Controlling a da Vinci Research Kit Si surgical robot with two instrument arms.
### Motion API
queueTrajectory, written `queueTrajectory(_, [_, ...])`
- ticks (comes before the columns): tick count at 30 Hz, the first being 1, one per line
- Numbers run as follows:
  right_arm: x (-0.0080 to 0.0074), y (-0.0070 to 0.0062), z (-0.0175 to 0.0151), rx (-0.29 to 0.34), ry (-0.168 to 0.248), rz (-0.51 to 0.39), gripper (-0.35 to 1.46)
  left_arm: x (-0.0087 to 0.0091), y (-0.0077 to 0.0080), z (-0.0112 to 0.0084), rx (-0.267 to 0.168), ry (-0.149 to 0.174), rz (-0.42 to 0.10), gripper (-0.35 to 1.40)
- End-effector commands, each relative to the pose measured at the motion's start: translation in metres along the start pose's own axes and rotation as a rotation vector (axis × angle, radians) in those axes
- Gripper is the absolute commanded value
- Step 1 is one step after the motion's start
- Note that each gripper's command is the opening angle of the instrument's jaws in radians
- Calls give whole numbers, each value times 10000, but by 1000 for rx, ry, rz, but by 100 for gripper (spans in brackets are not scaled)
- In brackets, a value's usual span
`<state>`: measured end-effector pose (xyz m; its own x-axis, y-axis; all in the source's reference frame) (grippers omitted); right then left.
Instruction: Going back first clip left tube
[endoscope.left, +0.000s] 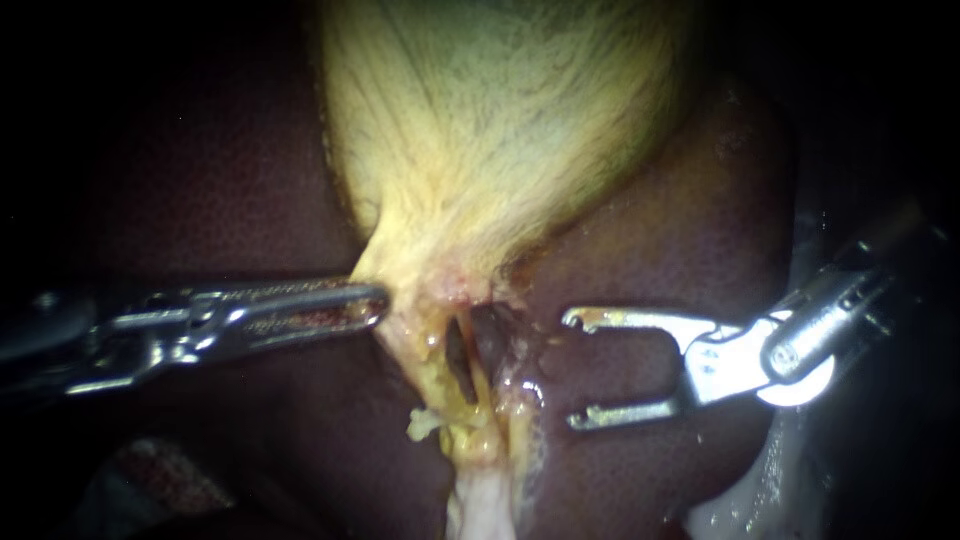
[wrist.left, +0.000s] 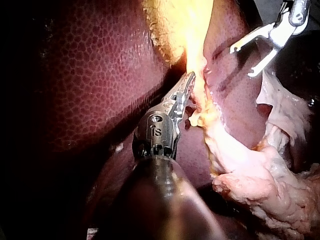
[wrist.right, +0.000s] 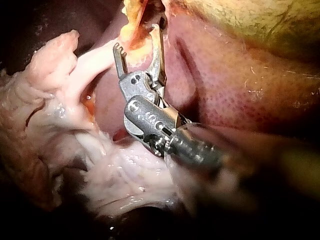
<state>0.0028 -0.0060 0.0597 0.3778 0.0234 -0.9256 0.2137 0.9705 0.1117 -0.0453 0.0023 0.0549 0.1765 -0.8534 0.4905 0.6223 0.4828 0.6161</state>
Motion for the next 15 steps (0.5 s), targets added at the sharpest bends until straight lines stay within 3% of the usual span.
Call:
queueTrajectory(1, [0, 0, 0, 0, 1, 1, 60, 0, 0, 0, 2, 0, 1, -16])
queueTrajectory(8, [0, -1, 0, 1, 1, 0, 60, 3, 4, 9, 3, 0, 2, -16])
queueTrajectory(15, [-1, -1, -1, 1, 1, 0, 60, 20, 23, 44, 20, 1, 13, -16])
